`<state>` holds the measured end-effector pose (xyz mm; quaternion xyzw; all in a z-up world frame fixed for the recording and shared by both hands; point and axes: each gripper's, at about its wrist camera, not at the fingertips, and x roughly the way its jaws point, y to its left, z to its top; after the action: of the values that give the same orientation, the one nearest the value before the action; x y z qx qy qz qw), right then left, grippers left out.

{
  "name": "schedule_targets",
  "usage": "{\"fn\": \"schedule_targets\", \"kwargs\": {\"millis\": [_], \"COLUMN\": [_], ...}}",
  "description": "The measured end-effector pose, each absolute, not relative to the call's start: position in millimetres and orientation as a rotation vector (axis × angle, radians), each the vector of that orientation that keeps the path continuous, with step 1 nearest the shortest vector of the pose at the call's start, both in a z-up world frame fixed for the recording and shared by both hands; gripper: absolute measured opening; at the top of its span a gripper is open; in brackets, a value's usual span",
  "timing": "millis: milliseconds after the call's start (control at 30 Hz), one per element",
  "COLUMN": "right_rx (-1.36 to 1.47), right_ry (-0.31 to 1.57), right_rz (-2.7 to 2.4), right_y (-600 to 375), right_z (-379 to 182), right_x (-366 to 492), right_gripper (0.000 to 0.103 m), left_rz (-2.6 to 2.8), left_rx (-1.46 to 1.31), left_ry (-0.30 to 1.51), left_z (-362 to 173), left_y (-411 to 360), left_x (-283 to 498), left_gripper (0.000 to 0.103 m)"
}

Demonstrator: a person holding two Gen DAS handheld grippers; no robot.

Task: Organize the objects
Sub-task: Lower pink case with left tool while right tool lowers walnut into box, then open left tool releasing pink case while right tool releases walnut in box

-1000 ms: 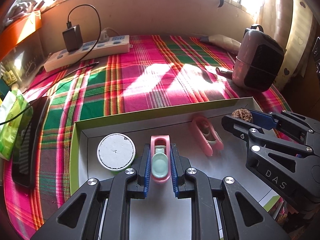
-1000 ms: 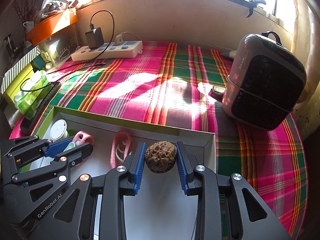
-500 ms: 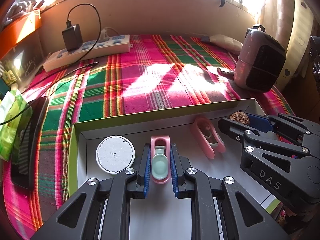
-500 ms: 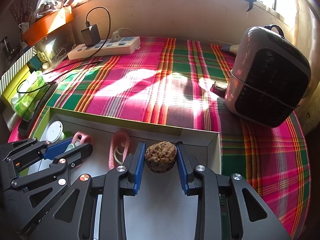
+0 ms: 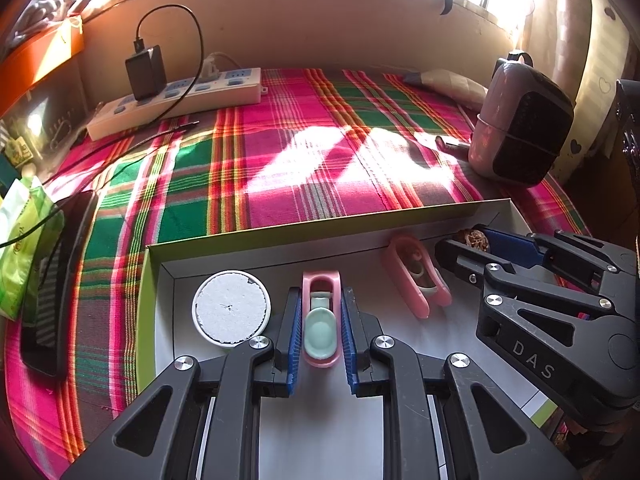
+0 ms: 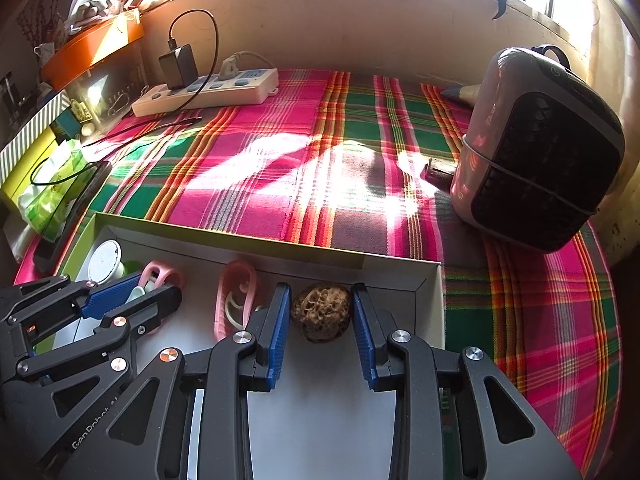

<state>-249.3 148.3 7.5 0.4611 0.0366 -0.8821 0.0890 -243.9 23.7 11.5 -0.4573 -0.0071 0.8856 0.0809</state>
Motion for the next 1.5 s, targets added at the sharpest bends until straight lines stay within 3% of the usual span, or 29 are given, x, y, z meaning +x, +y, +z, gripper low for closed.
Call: {"fn": "schedule_targets", "kwargs": {"millis": [467, 600, 1500], "right_rx": [1.374, 1.365, 1.308], "right_ry": [0.111, 0.102, 0.056], "right_rz": [-2.627, -2.629, -2.680], "right_y": [148, 149, 154], "right_z": [6, 7, 25], "right_x": [-249, -249, -212], "right_gripper": [0.032, 0.042, 0.042], "left_rz": [2.643, 2.648, 2.679], "left_rx": [-1.370, -1.375, -1.311], "left_ry": [-0.021, -0.028, -0.038], "left_z": [12, 12, 34], "left_y": [26, 25, 21], "left_x": [-242, -242, -204], "left_gripper": [0.024, 0.027, 0.029]}}
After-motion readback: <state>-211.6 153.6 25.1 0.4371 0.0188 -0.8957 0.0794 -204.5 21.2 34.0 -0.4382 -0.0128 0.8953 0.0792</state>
